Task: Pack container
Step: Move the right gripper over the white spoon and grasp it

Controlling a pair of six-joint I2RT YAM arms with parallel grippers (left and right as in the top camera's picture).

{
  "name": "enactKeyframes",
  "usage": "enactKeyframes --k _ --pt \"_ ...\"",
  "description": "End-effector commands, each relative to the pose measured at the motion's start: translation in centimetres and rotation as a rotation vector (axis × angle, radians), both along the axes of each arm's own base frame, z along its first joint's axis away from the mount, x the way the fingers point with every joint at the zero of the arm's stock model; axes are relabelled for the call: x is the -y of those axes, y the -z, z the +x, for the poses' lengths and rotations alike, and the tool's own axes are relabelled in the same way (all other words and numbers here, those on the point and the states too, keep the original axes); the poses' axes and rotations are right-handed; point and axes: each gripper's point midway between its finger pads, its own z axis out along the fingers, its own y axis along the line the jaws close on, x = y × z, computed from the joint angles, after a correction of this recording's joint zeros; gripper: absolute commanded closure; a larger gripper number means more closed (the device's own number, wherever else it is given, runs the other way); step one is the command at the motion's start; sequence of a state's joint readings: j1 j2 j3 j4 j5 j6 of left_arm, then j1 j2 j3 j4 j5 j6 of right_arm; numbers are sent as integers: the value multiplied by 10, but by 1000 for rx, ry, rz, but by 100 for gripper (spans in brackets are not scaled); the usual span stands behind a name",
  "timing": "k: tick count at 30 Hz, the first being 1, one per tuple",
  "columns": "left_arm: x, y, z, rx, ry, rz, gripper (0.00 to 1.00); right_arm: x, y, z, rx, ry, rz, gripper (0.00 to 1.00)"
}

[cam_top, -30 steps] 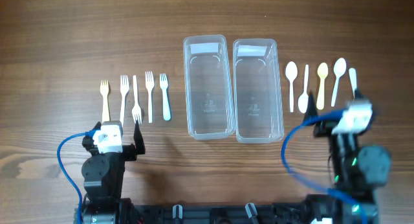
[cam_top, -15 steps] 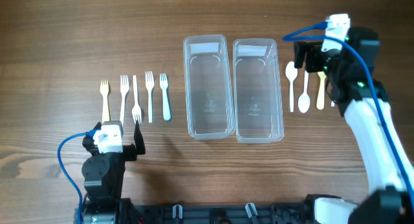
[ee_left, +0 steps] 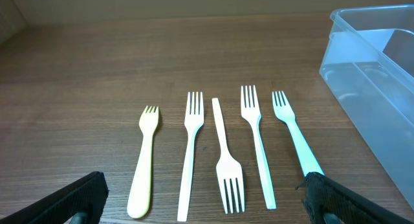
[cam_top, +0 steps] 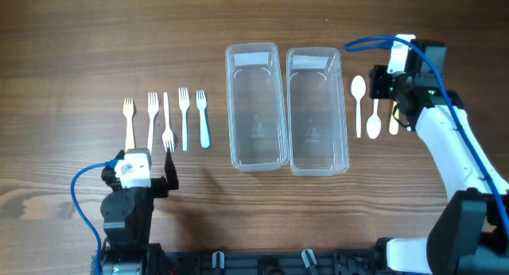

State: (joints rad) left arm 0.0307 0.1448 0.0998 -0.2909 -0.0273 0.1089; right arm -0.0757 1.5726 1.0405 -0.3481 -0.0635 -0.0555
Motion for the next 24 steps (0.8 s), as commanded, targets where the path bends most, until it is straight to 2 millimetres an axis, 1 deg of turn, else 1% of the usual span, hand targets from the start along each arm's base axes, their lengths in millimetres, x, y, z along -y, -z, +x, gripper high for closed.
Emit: enactKeyframes --k 1,7,10,11,13,17,24 --pt "4 4 0 -8 27 12 0 13 20 -1 -66 -2 -82 58" --pt "4 4 0 -8 26 11 0 6 57 -8 -174 -58 -98 53" --pt "4 4 0 -8 27 12 0 3 72 -10 -211 -67 -95 52" --pt "4 4 0 -8 27 12 0 1 82 -10 -231 -73 -91 52" --pt "4 4 0 -8 27 12 0 -4 90 -11 -247 -89 -66 52" --pt "4 4 0 -8 27 12 0 -10 100 -11 -262 -104 -33 52" --pt "4 4 0 -8 27 12 0 -14 103 -11 -262 -104 -24 53"
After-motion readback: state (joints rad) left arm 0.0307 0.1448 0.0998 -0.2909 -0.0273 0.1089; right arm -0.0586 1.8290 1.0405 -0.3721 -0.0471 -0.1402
